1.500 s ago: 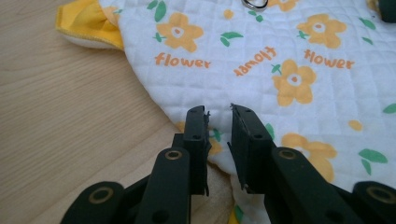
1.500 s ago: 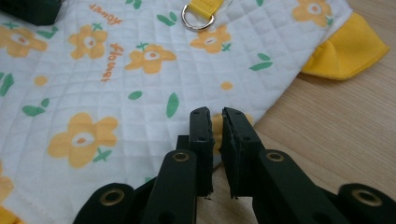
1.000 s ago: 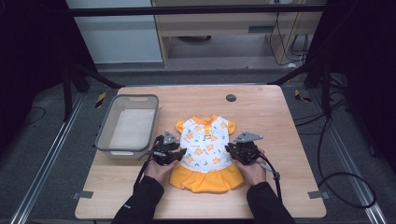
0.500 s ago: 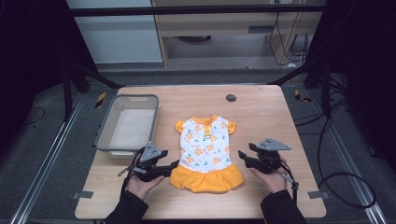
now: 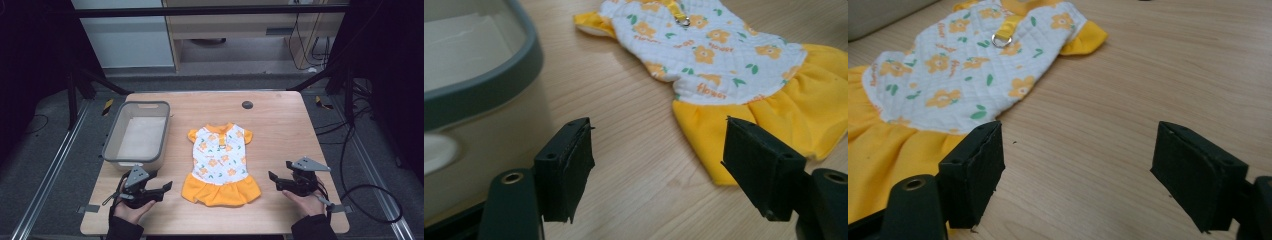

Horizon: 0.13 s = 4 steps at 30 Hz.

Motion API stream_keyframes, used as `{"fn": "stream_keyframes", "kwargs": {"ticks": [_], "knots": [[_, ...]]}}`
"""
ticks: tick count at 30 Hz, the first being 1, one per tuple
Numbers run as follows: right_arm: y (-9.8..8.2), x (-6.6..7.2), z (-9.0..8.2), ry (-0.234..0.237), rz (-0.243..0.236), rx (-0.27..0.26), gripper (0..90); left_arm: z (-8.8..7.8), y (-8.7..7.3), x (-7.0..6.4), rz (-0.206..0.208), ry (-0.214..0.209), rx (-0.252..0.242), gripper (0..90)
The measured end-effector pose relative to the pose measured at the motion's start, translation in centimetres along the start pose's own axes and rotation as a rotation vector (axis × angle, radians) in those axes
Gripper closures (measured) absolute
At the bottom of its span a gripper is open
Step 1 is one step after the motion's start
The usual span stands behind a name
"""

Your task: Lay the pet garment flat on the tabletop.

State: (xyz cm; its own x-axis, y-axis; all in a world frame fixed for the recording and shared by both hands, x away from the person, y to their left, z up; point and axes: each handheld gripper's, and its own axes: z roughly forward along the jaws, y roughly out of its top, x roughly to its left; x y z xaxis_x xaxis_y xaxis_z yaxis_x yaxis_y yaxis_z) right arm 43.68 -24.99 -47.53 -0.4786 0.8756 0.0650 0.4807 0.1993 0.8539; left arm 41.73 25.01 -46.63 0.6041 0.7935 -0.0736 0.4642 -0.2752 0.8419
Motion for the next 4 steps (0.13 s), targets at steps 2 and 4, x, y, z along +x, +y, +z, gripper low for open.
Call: {"fn": "stream_keyframes", "kwargs": {"ticks": [2, 4], "knots": [[-0.56, -0.43, -0.33, -0.016, 0.008, 0.011, 18.3, -0.73, -0.54, 0.76, -0.021, 0.031, -0.007, 25.9], [-0.7, -0.5, -0.41, -0.017, 0.015, 0.01, 18.0, -0.96, -0.69, 1.01, -0.022, 0.046, -0.007, 25.8]]}}
